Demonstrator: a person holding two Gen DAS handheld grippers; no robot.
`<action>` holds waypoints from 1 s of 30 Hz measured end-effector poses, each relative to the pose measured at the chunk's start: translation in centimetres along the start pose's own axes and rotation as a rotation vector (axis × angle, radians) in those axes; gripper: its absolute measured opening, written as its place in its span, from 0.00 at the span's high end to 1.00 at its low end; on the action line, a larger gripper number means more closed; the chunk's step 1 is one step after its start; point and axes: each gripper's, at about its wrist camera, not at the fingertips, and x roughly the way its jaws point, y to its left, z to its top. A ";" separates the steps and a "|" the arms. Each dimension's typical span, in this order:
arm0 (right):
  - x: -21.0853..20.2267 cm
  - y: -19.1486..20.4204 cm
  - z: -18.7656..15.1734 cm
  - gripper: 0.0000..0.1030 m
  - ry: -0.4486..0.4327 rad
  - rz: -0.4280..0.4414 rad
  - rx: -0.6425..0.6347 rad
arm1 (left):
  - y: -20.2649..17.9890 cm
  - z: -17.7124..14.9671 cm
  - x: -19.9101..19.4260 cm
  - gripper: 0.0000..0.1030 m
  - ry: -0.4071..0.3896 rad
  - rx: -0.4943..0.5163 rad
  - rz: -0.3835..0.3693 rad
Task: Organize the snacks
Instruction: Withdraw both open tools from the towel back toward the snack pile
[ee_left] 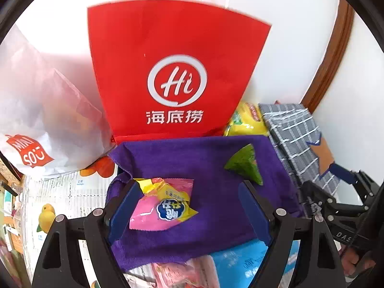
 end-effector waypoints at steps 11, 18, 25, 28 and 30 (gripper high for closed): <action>-3.7 -1.1 -3.6 0.17 -0.036 0.049 0.087 | 0.2 -3.2 -4.7 0.20 -0.020 -0.006 -0.006; -4.9 -1.0 -5.9 0.17 -0.023 0.095 0.107 | 0.3 -6.1 -6.5 0.20 -0.011 -0.006 -0.001; -6.1 -0.7 -8.4 0.17 -0.008 0.107 0.129 | 0.5 -8.4 -7.2 0.20 0.005 -0.019 -0.004; -6.6 -0.3 -9.5 0.18 -0.008 0.112 0.121 | 0.5 -9.4 -7.6 0.20 0.007 -0.026 -0.003; -6.8 -0.1 -10.0 0.18 -0.007 0.117 0.122 | 0.5 -9.9 -7.7 0.20 0.007 -0.023 -0.002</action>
